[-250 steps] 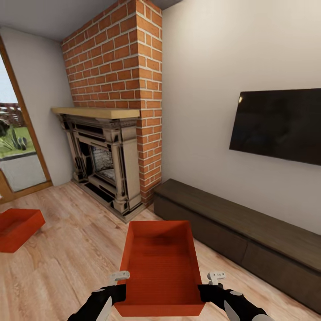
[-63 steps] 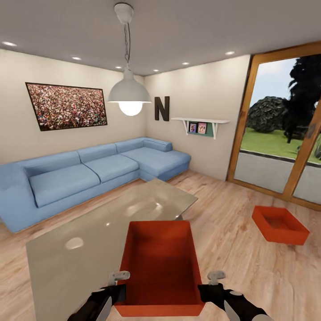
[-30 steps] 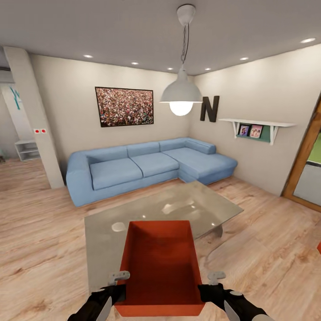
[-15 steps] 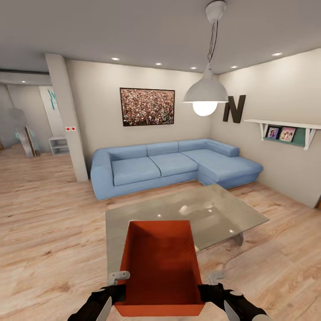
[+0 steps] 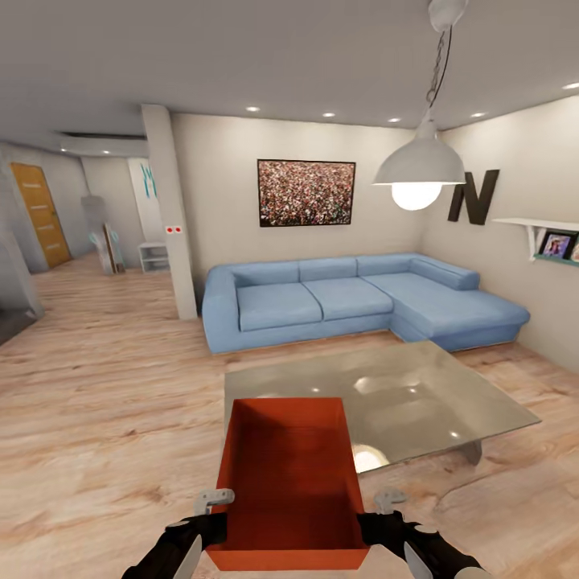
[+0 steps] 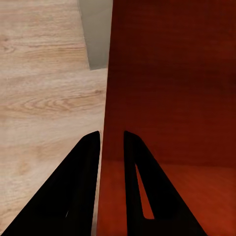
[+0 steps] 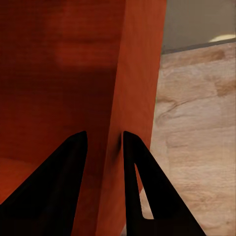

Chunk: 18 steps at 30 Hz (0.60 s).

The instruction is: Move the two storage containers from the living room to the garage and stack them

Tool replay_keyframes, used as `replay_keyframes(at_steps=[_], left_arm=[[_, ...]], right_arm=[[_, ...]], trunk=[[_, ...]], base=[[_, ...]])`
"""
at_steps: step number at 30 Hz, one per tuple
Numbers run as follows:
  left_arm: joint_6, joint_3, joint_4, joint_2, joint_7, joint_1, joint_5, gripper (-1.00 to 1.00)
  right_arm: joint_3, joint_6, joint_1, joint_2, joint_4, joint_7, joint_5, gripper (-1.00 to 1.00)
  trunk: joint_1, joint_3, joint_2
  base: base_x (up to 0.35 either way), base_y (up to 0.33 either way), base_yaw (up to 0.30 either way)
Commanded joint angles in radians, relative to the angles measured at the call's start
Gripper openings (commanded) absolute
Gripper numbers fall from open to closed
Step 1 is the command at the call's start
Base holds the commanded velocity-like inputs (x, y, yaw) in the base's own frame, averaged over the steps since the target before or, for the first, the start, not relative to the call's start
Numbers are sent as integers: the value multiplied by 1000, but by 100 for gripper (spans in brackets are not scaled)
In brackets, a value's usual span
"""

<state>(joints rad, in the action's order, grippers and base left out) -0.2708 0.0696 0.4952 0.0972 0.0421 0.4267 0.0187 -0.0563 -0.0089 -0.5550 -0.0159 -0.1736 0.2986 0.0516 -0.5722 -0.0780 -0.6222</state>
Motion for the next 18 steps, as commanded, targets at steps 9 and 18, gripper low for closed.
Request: replay_keyframes(at_steps=[9,18], left_arm=[[-7,10,6,-5,15,1,-23,-100],[-7,10,5,-6,15,1,-23,-100]], right_arm=[[9,0,0,-1,2,4,17,-100],[9,0,0,-1,3,4,17,-100]], trunk=[[0,-2,-2],[0,-2,-2]], base=[[0,0,299],[0,0,298]])
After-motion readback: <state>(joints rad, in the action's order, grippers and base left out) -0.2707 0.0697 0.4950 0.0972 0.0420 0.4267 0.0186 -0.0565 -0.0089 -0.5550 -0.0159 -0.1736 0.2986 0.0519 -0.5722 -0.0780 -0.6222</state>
